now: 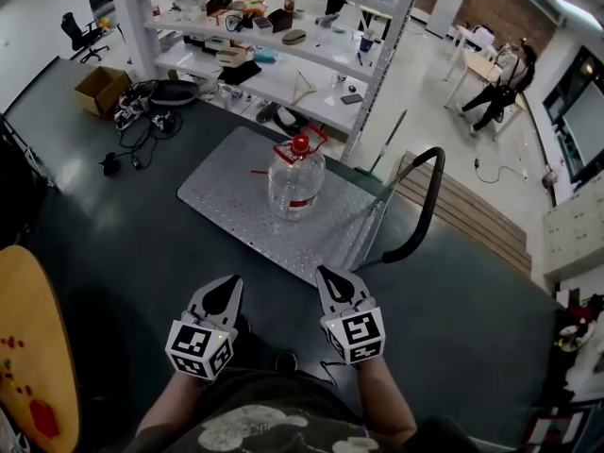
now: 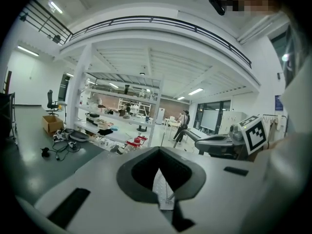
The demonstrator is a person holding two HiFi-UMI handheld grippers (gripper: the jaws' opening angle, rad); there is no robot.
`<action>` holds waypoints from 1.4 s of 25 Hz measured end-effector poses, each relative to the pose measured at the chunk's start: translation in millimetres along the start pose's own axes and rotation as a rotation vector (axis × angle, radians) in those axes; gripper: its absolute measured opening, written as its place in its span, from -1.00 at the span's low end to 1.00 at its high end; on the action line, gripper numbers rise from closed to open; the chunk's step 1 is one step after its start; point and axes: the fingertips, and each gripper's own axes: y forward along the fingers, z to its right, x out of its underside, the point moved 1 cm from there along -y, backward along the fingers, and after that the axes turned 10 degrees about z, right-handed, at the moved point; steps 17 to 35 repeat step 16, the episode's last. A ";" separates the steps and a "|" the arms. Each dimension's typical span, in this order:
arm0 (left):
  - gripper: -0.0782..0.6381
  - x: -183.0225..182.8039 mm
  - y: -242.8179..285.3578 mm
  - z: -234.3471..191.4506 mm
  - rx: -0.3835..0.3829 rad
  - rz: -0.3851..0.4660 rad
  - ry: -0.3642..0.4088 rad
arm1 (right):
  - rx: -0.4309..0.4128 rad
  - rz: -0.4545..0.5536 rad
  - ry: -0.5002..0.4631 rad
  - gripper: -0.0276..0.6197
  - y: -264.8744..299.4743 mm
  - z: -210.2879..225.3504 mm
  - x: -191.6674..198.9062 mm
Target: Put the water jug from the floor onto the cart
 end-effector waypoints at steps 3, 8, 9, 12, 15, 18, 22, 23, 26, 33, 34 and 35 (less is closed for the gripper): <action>-0.78 -12.2 -10.1 20.6 0.009 0.031 0.005 | -0.018 0.026 0.007 -0.95 -11.0 -2.5 -6.1; -0.78 -23.9 -22.2 42.1 -0.001 0.068 0.049 | -0.044 0.052 0.015 -0.95 -28.2 -7.5 -15.0; -0.78 -26.1 -25.5 45.1 -0.005 0.074 0.051 | -0.049 0.056 0.015 -0.95 -31.7 -9.5 -16.8; -0.78 -30.0 -32.7 54.5 -0.006 0.090 0.064 | -0.059 0.067 0.010 -0.95 -41.8 -13.6 -19.6; -0.78 -31.7 -37.0 61.4 -0.005 0.090 0.092 | -0.063 0.069 0.003 -0.95 -49.6 -15.9 -20.4; -0.78 -32.4 -38.3 63.3 -0.005 0.090 0.100 | -0.064 0.070 0.002 -0.95 -51.9 -16.6 -20.7; -0.78 -32.4 -38.3 63.3 -0.005 0.090 0.100 | -0.064 0.070 0.002 -0.95 -51.9 -16.6 -20.7; -0.78 -32.4 -38.3 63.3 -0.005 0.090 0.100 | -0.064 0.070 0.002 -0.95 -51.9 -16.6 -20.7; -0.78 -32.4 -38.3 63.3 -0.005 0.090 0.100 | -0.064 0.070 0.002 -0.95 -51.9 -16.6 -20.7; -0.78 -32.4 -38.3 63.3 -0.005 0.090 0.100 | -0.064 0.070 0.002 -0.95 -51.9 -16.6 -20.7; -0.78 -32.4 -38.3 63.3 -0.005 0.090 0.100 | -0.064 0.070 0.002 -0.95 -51.9 -16.6 -20.7; -0.78 -32.4 -38.3 63.3 -0.005 0.090 0.100 | -0.064 0.070 0.002 -0.95 -51.9 -16.6 -20.7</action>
